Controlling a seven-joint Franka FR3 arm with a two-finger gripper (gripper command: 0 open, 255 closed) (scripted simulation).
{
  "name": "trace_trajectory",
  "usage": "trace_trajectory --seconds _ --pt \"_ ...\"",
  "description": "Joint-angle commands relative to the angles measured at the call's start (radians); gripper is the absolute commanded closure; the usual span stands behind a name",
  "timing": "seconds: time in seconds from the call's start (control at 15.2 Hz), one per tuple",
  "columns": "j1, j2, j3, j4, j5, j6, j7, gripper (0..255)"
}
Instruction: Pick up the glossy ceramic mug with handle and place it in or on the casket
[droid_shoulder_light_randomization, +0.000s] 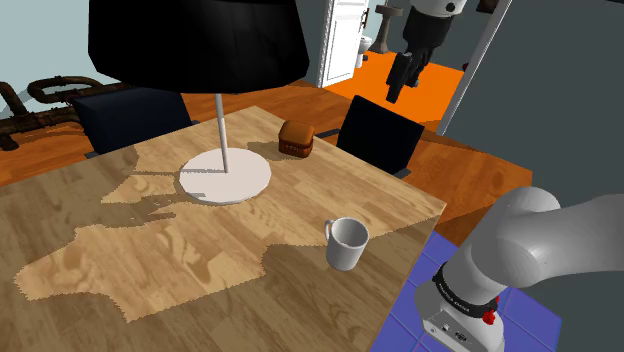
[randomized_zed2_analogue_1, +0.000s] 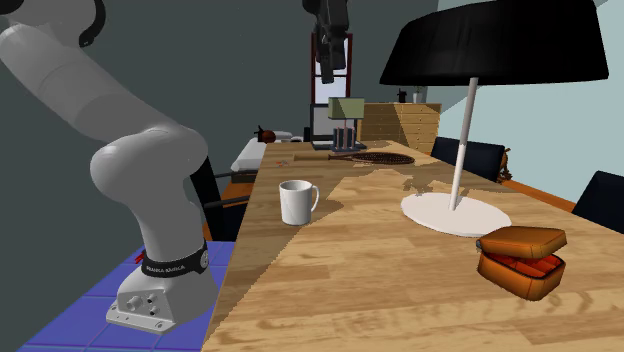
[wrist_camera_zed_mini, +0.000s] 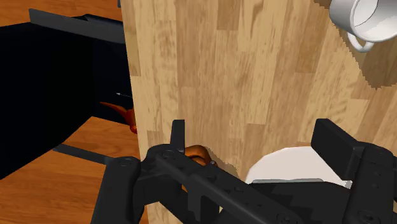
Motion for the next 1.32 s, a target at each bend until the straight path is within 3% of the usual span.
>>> trace_trajectory --seconds 0.0,0.66,1.25 --pt "0.000 0.000 0.000 0.000 0.000 0.000 0.000 0" --pt "0.087 -0.131 0.129 -0.301 0.132 0.157 0.145 0" --pt "0.204 -0.151 0.290 -0.496 0.293 0.331 0.291 0"
